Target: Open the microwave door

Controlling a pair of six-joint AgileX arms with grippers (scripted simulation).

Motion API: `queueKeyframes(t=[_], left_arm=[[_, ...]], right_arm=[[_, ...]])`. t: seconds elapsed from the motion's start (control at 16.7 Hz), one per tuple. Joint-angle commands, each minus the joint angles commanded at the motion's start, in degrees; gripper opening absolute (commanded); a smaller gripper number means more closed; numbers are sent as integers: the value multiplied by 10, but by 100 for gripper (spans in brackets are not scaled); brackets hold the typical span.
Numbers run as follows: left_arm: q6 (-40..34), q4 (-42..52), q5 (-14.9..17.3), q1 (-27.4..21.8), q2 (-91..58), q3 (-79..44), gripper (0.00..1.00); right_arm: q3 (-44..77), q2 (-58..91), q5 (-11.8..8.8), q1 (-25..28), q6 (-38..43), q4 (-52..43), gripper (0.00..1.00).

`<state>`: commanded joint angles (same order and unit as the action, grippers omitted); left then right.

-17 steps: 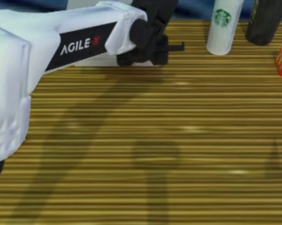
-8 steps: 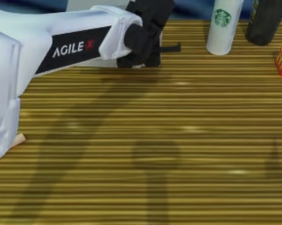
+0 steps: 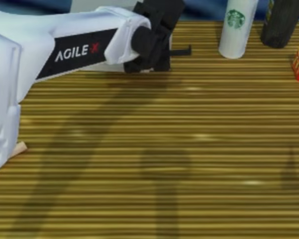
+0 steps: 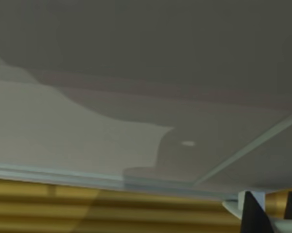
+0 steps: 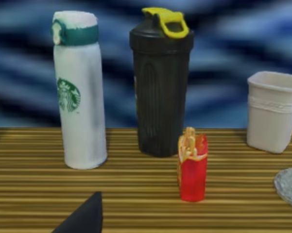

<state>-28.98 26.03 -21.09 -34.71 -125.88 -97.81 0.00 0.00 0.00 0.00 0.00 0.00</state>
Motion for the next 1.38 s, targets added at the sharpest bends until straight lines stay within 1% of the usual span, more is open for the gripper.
queueKeyframes(t=[1.02, 1.14, 1.38], left_arm=[[0, 0, 0, 0, 0, 0, 0], [-2, -1, 5, -4, -3, 2, 0], [19, -21, 15, 1, 18, 29, 0]], right_arm=[[0, 0, 0, 0, 0, 0, 100], [0, 0, 0, 0, 0, 0, 100], [0, 0, 0, 0, 0, 0, 100]])
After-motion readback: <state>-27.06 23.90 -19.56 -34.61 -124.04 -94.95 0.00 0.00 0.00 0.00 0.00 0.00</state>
